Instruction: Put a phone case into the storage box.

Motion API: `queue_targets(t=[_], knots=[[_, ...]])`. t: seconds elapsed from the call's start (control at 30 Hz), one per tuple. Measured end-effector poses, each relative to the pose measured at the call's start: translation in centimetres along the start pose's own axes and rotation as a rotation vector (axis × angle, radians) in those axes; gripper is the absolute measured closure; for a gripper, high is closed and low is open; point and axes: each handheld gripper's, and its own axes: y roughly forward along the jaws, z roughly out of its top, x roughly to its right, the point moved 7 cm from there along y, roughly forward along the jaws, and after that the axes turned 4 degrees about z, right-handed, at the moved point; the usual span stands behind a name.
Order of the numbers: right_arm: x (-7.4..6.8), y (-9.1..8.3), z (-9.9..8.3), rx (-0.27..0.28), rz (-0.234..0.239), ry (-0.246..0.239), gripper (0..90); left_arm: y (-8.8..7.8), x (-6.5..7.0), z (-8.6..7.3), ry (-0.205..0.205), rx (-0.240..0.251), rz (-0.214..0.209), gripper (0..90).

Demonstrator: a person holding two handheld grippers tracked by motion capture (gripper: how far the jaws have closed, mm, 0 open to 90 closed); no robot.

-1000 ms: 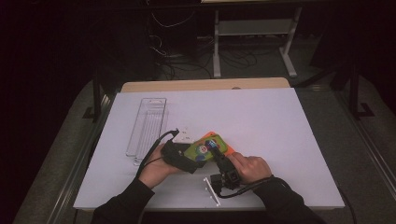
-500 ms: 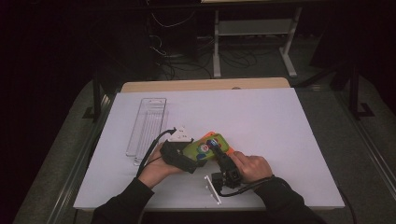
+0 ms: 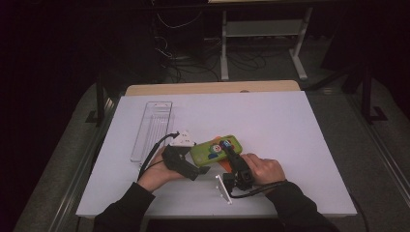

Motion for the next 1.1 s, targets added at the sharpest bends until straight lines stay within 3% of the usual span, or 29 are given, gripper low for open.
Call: queue_targets(t=[0.1, 0.13, 0.2, 0.23, 0.27, 0.33, 0.4, 0.53, 0.6, 0.73, 0.87, 1.0, 1.07, 1.1], knots=[[0.2, 0.1, -0.3, -0.003, 0.011, 0.023, 75.6, -0.2, -0.4, -0.1, 0.009, -0.007, 0.005, 0.0], [0.1, 0.1, -0.7, -0.010, 0.053, 0.050, 75.6, -0.2, -0.5, -0.1, 0.014, -0.011, 0.007, 0.0], [0.1, 0.2, -0.8, -0.010, 0.061, 0.055, 75.6, -0.3, -0.6, -0.1, 0.024, -0.011, 0.008, 0.0], [0.2, 0.2, -1.0, -0.014, 0.068, 0.073, 75.5, -0.3, -0.5, -0.2, 0.008, -0.012, 0.008, 0.0], [0.2, 0.3, -1.1, -0.014, 0.069, 0.106, 75.6, -0.3, -0.6, -0.1, 0.023, -0.011, 0.009, 0.0], [0.3, 0.3, -1.4, -0.017, 0.084, 0.122, 75.6, -0.2, -0.6, -0.1, 0.021, -0.007, 0.009, 0.0], [0.2, 0.3, -1.6, -0.029, 0.094, 0.168, 75.5, -0.1, -0.5, -0.2, 0.020, -0.011, 0.009, 0.0], [0.5, 0.4, -1.8, -0.021, 0.101, 0.186, 75.5, -0.1, -0.6, -0.1, 0.028, -0.009, 0.012, 0.0], [0.6, 0.4, -1.8, -0.021, 0.108, 0.217, 75.5, -0.1, -0.5, -0.1, 0.016, -0.007, 0.017, 0.0], [0.8, 0.4, -2.1, -0.026, 0.141, 0.289, 75.5, -0.2, -0.5, -0.1, -0.002, -0.002, 0.024, 0.0], [1.2, 0.4, -2.5, -0.027, 0.165, 0.399, 75.5, -0.2, -0.6, 0.1, -0.002, 0.015, 0.030, 0.0], [1.4, 0.5, -2.8, -0.026, 0.186, 0.448, 75.5, -0.1, -0.6, 0.0, 0.010, 0.009, 0.028, 0.0], [1.2, 0.4, -2.9, -0.037, 0.212, 0.534, 75.5, -0.1, -0.6, 0.0, 0.013, -0.002, 0.029, 0.0], [1.2, 0.4, -2.9, -0.037, 0.221, 0.549, 75.6, -0.1, -0.5, -0.1, 0.007, -0.010, 0.028, 0.0]])
